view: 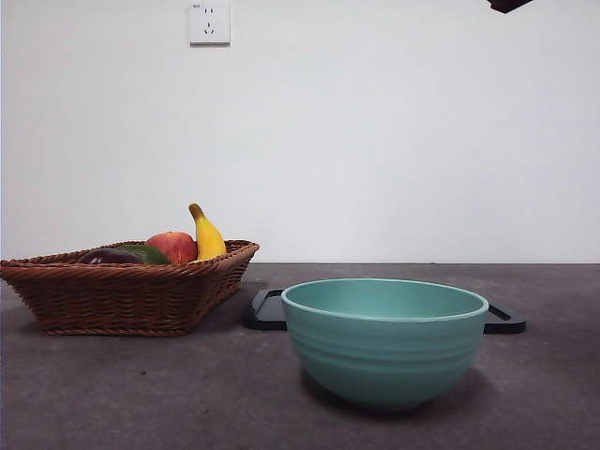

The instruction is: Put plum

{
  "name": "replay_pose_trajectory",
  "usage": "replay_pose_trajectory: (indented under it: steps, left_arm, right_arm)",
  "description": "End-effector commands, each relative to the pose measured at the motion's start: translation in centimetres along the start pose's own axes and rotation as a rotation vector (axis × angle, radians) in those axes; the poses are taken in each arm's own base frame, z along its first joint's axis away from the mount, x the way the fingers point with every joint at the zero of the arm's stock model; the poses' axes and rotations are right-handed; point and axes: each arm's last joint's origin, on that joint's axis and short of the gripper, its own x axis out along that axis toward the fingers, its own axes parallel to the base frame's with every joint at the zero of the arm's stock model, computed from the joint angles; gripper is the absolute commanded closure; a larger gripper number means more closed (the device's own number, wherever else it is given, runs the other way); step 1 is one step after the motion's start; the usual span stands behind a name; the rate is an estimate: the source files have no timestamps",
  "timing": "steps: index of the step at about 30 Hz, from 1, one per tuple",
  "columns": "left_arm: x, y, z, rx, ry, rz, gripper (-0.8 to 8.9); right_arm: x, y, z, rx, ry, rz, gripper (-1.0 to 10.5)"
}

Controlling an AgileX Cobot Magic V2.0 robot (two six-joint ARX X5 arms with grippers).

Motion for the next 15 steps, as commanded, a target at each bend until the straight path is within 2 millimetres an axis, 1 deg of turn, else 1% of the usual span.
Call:
replay_pose_trajectory:
  steps: [1,5,8,9,11,13,15]
  left_arm:
    - [0.2,0.0,-0.7,-0.012,0.027,0.003,8.05]
    - [0.2,0.0,-0.7,-0.012,0.027,0.003,8.05]
    - [0.2,0.0,-0.7,-0.012,0.027,0.003,8.05]
    - [0.2,0.0,-0.7,-0.012,0.027,0.003,8.05]
    - [0.2,0.0,-0.7,-0.012,0.027,0.003,8.05]
    - [0.2,0.0,-0.7,-0.012,0.027,0.003,8.05]
    - [0.2,0.0,-0.7,-0.012,0.027,0.003,8.05]
  right_arm:
    - [-1.1,-0.7,0.5,-0.043,-0.115,-0.066,9.4]
    - [-2.6,-2.2,0.7,-0.063,-0.374,-0.170,9.4]
    - [-3.3,-3.5,-0.2,-0.091,-0.563,-0.270,9.4]
    - [-3.4,-3.9,-0.8,-0.095,-0.607,-0.301,9.4]
    - [-3.1,-4.9,-3.2,-0.095,-0.694,-0.387,9.4]
    - [-2.5,-5.6,-5.7,-0.073,-0.752,-0.503,9.4]
    - [-1.9,-6.0,-7.3,-0.051,-0.777,-0.582,9.4]
